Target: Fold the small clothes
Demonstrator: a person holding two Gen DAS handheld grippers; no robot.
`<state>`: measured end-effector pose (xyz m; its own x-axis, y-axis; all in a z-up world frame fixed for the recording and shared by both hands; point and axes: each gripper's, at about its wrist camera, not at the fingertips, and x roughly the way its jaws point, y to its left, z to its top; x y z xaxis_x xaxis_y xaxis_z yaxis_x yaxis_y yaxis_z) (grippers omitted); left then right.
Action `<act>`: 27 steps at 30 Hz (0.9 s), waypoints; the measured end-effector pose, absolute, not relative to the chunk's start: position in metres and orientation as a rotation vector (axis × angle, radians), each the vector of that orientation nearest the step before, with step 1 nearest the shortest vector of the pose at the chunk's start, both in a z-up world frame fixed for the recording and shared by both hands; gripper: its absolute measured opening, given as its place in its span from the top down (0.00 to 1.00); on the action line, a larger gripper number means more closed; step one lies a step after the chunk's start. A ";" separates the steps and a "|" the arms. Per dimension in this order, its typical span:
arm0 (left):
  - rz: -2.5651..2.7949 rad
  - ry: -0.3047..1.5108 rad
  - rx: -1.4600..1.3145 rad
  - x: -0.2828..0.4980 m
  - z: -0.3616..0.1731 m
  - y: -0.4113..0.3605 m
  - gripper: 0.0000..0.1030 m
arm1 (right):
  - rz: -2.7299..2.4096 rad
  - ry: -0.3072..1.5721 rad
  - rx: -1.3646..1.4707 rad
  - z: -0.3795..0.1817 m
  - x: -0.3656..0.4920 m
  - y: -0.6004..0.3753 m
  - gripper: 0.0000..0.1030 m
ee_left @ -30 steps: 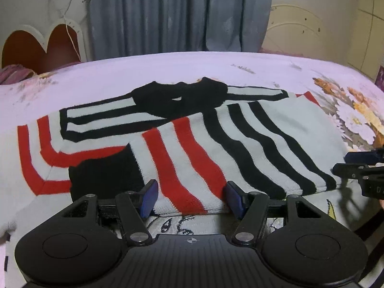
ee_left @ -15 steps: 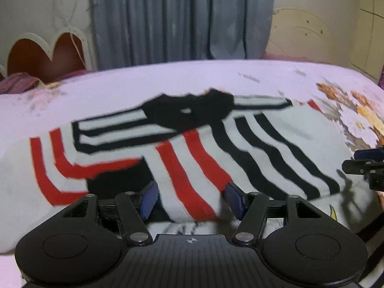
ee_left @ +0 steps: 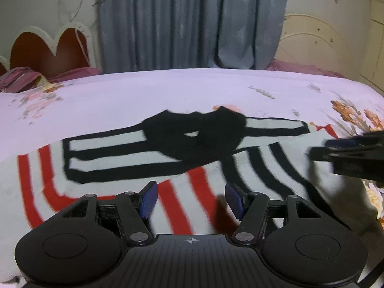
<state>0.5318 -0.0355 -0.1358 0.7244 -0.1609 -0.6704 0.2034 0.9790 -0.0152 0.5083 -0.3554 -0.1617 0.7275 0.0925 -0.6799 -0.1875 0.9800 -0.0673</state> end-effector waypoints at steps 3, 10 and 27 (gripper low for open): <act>-0.192 0.777 0.103 0.536 -0.146 -0.041 0.40 | 0.188 0.737 -0.146 -0.166 0.521 -0.350 0.67; -0.168 0.791 0.054 0.531 -0.151 -0.015 0.34 | 0.061 0.830 -0.065 -0.169 0.552 -0.397 0.63; -0.110 0.745 0.008 0.499 -0.142 0.022 0.29 | 0.140 0.815 -0.245 -0.159 0.489 -0.323 0.63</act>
<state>0.4994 0.0218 -0.1418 0.7295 -0.0971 -0.6771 0.1028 0.9942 -0.0318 0.4889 -0.3235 -0.1589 0.6787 0.0295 -0.7339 -0.2171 0.9626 -0.1621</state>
